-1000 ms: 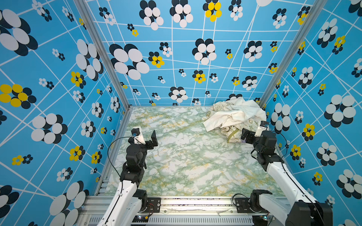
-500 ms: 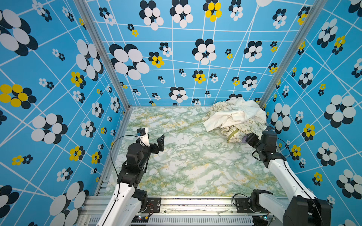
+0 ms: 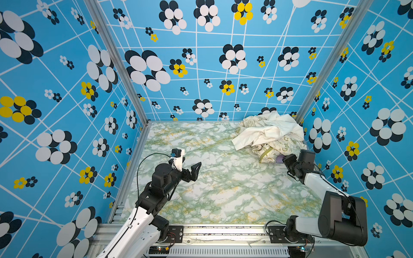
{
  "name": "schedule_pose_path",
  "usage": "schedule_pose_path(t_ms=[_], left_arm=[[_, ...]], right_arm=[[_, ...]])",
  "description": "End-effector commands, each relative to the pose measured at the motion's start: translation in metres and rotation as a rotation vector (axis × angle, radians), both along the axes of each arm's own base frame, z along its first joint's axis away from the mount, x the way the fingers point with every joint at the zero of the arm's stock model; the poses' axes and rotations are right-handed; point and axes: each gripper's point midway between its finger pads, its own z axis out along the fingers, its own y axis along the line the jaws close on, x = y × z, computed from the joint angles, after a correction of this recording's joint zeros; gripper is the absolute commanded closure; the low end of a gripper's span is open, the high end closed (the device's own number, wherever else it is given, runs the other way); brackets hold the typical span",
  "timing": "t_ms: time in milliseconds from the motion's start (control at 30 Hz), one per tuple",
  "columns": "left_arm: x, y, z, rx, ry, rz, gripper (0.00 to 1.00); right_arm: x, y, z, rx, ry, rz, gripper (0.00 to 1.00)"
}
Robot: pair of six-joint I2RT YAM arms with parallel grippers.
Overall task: Pick out a specific cloth from the pile
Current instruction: 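Reach the right gripper toward the lavender cloth while raising the left arm, then grasp the lavender cloth edge with the right gripper and pull it out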
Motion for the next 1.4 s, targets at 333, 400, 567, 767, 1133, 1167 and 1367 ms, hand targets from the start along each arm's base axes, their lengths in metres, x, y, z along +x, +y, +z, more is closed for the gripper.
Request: schedule_pose_path(t_ms=[333, 400, 567, 767, 1133, 1167, 1367], left_arm=[[0.001, -0.001, 0.012, -0.01, -0.047, 0.012, 0.01], [0.001, -0.001, 0.012, -0.009, -0.047, 0.013, 0.01], [0.001, 0.0, 0.011, -0.01, -0.047, 0.016, 0.01], [0.001, 0.0, 0.012, -0.016, -0.047, 0.018, 0.01], [0.001, 0.0, 0.015, -0.023, -0.052, 0.021, 0.01], [0.001, 0.0, 0.015, -0.024, -0.052, 0.021, 0.01], [0.001, 0.0, 0.017, -0.025, -0.058, 0.025, 0.01]], right_arm=[[0.029, 0.007, -0.032, 0.194, -0.012, -0.037, 0.58], [0.032, 0.007, -0.034, 0.202, -0.014, -0.043, 0.61], [0.035, 0.004, -0.039, 0.193, -0.01, -0.055, 0.66], [0.04, 0.003, -0.044, 0.197, -0.01, -0.056, 0.74], [0.047, 0.001, -0.028, 0.187, -0.056, -0.05, 1.0], [0.047, 0.001, -0.023, 0.185, -0.066, -0.048, 1.0], [0.05, 0.001, 0.007, 0.173, -0.132, -0.036, 1.0]])
